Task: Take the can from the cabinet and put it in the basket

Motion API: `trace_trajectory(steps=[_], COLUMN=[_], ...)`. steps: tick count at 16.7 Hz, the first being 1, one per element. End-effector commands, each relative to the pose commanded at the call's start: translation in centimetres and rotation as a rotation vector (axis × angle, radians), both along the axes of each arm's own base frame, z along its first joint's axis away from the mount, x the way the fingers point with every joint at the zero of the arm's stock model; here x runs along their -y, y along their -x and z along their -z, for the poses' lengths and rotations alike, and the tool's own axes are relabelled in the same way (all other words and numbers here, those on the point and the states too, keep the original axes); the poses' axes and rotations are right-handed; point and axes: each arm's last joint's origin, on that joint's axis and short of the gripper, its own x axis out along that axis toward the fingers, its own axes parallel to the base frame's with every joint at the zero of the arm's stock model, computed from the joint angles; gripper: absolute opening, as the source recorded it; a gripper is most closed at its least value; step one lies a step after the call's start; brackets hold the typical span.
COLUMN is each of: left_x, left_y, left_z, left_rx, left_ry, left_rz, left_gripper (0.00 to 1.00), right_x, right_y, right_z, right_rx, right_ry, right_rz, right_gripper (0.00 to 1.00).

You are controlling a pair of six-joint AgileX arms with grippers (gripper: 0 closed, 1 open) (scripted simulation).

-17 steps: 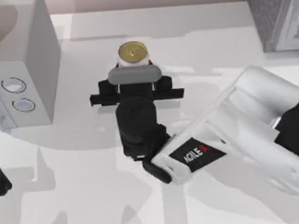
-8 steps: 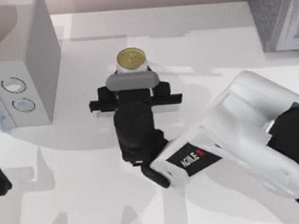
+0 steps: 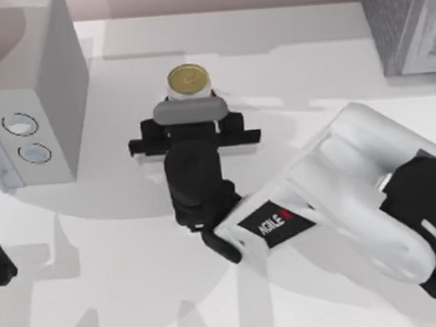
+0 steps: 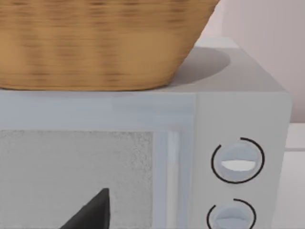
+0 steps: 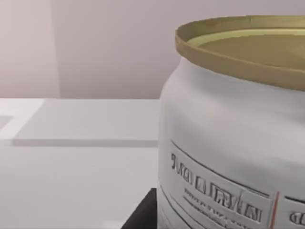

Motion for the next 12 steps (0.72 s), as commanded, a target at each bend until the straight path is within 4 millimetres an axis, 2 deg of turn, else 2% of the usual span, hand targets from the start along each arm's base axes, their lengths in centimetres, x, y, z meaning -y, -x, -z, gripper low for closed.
trace_trajectory(steps=[1, 12], left_x=[0.0, 0.0], left_y=[0.0, 0.0], left_z=[0.0, 0.0], left_rx=[0.0, 0.0], left_ry=[0.0, 0.0], left_rz=[0.0, 0.0], left_gripper=[1.0, 1.0], right_x=[0.0, 0.0], right_y=[0.0, 0.0], right_z=[0.0, 0.0], right_rx=[0.0, 0.0], right_ry=[0.0, 0.0], right_rz=[0.0, 0.0], right_gripper=[0.0, 0.83])
